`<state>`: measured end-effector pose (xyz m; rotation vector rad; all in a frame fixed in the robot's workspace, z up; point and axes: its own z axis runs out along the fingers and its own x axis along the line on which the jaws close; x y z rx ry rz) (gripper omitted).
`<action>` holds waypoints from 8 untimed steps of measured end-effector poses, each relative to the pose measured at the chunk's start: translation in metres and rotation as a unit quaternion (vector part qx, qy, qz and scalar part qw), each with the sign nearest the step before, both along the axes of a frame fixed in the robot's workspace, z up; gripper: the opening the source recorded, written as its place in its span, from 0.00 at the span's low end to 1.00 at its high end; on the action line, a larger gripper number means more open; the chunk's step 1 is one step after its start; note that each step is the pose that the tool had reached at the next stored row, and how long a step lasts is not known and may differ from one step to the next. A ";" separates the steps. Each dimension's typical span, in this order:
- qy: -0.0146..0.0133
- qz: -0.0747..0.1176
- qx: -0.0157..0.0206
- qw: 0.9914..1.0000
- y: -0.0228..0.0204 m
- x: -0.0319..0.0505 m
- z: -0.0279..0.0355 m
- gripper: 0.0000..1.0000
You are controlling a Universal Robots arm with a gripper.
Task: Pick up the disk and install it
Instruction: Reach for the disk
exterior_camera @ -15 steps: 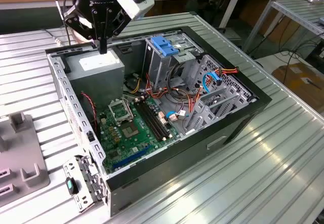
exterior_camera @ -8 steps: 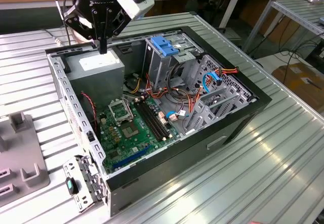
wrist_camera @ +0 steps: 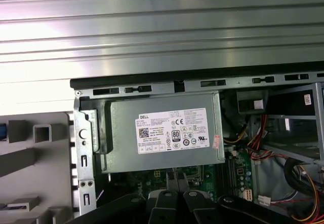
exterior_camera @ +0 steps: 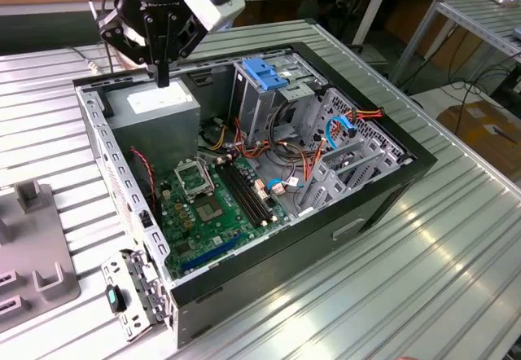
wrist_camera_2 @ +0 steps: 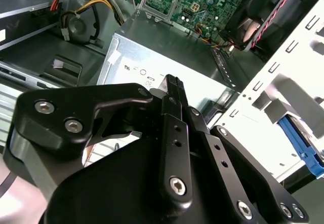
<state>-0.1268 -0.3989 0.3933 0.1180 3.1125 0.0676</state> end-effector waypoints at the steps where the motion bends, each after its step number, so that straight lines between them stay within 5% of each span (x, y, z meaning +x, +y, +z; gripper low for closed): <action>1: 0.000 0.000 0.000 1.000 0.0000 -0.0012 0.0000 0.11; 8: 0.000 0.000 0.000 1.000 0.0000 -0.0167 -0.0001 0.11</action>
